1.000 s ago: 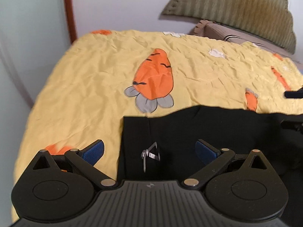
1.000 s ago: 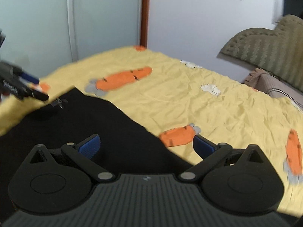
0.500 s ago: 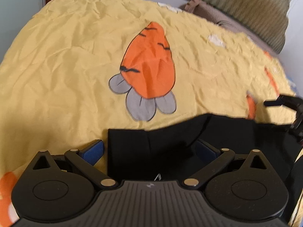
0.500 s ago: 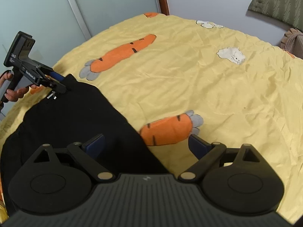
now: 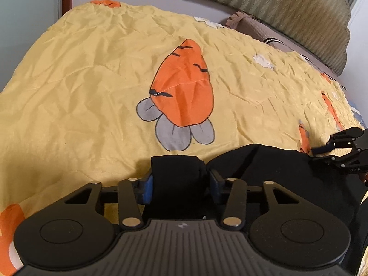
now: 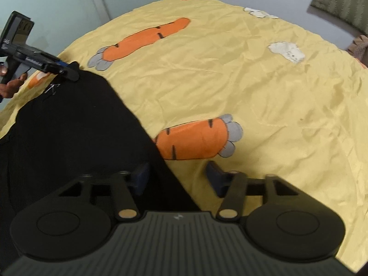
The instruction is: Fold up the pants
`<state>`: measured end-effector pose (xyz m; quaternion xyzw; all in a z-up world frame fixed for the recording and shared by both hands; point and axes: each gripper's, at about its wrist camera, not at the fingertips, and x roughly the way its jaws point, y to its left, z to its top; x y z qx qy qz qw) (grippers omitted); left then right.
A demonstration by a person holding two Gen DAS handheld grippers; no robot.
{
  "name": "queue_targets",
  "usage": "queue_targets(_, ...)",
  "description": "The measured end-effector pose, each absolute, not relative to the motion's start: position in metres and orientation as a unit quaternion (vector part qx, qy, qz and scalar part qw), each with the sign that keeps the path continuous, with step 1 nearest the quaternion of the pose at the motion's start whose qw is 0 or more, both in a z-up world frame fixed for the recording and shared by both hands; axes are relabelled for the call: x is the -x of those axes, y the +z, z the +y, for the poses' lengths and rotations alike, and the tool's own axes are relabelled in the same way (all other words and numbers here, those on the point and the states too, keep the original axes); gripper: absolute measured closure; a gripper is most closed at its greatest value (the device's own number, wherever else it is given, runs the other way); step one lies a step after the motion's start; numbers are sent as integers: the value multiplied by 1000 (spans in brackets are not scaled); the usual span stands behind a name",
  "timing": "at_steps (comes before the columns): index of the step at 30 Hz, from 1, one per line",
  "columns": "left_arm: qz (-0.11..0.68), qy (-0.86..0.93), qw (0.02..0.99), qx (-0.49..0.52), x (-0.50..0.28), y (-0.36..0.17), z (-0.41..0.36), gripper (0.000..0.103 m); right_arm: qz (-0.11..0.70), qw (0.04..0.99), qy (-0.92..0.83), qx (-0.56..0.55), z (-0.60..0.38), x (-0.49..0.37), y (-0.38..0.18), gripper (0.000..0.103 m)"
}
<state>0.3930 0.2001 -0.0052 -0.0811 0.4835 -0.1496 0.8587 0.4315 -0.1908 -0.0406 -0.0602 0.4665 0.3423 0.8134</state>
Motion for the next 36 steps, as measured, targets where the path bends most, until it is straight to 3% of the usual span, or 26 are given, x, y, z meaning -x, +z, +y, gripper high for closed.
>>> queue_targets(1, 480, -153, 860, 79, -391, -5, 199, 67, 470, 810, 346, 60, -189, -431, -40, 79)
queue_targets(5, 463, -151, 869, 84, -384, 0, 197, 67, 468, 806, 353, 87, -182, -422, -37, 96)
queue_targets(14, 398, -153, 903, 60, -339, 34, 200, 68, 386, 861, 308, 117, -178, -377, -6, 98)
queue_targets(22, 370, -167, 912, 56, -253, 54, 208, 68, 305, 890, 287, 178, -159, -271, 31, 99)
queue_targets(36, 370, -162, 911, 78, -122, 14, 225, 68, 316, 881, 316, 154, -146, -101, 12, 98)
